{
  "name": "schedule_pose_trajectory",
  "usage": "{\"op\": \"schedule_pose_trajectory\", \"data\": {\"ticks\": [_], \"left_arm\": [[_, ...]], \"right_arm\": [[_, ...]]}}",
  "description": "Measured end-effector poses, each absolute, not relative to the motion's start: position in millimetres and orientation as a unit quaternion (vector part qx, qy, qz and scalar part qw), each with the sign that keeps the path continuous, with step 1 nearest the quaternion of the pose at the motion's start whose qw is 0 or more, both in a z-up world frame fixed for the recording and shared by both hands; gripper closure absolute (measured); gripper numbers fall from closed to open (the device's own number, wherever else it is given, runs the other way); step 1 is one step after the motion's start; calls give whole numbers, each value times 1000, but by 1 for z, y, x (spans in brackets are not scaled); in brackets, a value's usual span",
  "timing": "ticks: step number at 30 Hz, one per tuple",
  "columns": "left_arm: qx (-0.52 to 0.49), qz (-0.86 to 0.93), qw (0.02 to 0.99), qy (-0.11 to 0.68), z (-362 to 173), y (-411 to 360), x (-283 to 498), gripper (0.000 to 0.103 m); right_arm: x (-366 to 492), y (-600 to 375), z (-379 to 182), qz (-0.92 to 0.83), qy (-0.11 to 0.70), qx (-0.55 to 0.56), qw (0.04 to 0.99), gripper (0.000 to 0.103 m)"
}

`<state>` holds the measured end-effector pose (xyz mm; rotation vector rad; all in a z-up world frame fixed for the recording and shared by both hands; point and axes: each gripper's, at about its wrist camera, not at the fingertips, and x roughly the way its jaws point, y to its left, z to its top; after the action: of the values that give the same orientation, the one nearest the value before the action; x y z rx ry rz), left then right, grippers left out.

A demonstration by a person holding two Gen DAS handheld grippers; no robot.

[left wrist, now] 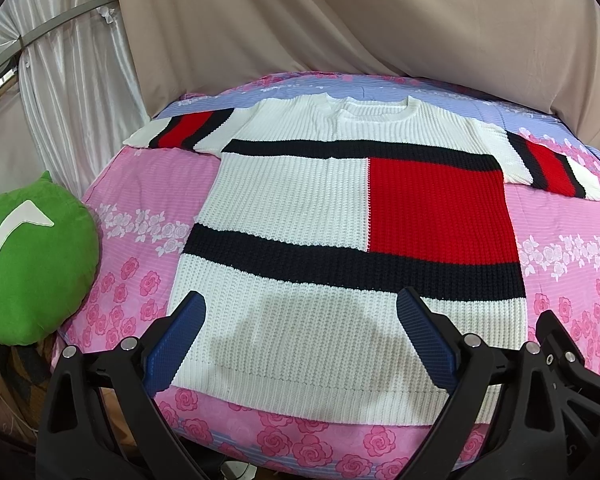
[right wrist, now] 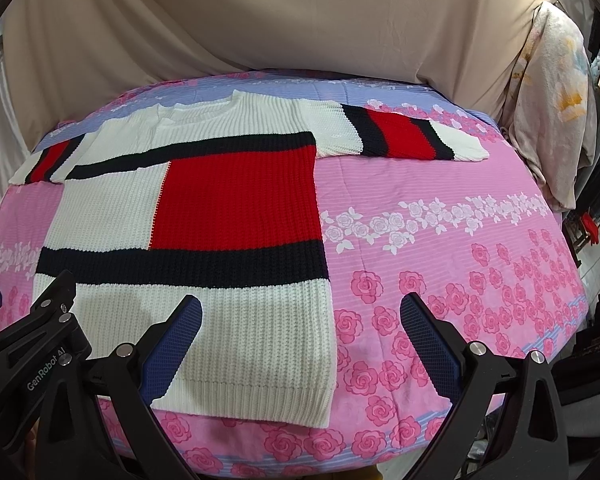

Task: Fold small clothes

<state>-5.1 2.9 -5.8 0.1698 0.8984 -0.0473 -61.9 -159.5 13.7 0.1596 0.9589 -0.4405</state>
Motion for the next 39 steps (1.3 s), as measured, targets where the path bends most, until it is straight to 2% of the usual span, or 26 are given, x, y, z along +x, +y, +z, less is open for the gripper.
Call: {"op": "schedule_pose_trajectory", "data": {"ticks": [9, 14, 19, 23, 28, 31, 32, 33, 34, 35, 36, 37, 39], "left_arm": [[84, -22, 893, 442, -12, 2, 0, 9], [76, -28, 885, 458, -19, -3, 9, 8], [58, -20, 886, 459, -16, -4, 32, 8], [44, -8, 887, 460, -20, -9, 55, 7], [30, 12, 886, 463, -29, -16, 78, 7], [28, 24, 884, 467, -35, -17, 88, 7], [29, 27, 883, 468, -37, -16, 91, 7], [30, 29, 882, 470, -39, -16, 94, 7], [30, 30, 881, 471, -40, -15, 95, 7], [30, 32, 881, 472, -42, -13, 99, 7], [30, 33, 880, 473, -43, -11, 102, 7], [28, 33, 879, 475, -43, -10, 104, 8], [18, 33, 879, 476, -42, -3, 111, 8]], "right_arm": [[-59, -161, 7, -207, 467, 81, 856, 5], [-43, -196, -15, -164, 491, 156, 841, 5], [-21, -306, -21, -206, 464, 236, 829, 7], [18, -431, -28, -253, 426, 288, 819, 7], [67, -554, -66, -303, 411, 337, 791, 10], [84, -597, -90, -331, 407, 355, 774, 20], [87, -606, -96, -328, 401, 367, 772, 28], [90, -612, -99, -323, 394, 377, 773, 43], [93, -615, -102, -321, 388, 384, 774, 44], [97, -616, -100, -325, 380, 380, 779, 57], [103, -618, -98, -311, 378, 385, 782, 89], [110, -616, -93, -294, 378, 395, 784, 97], [123, -601, -62, -254, 340, 402, 811, 96]]}}
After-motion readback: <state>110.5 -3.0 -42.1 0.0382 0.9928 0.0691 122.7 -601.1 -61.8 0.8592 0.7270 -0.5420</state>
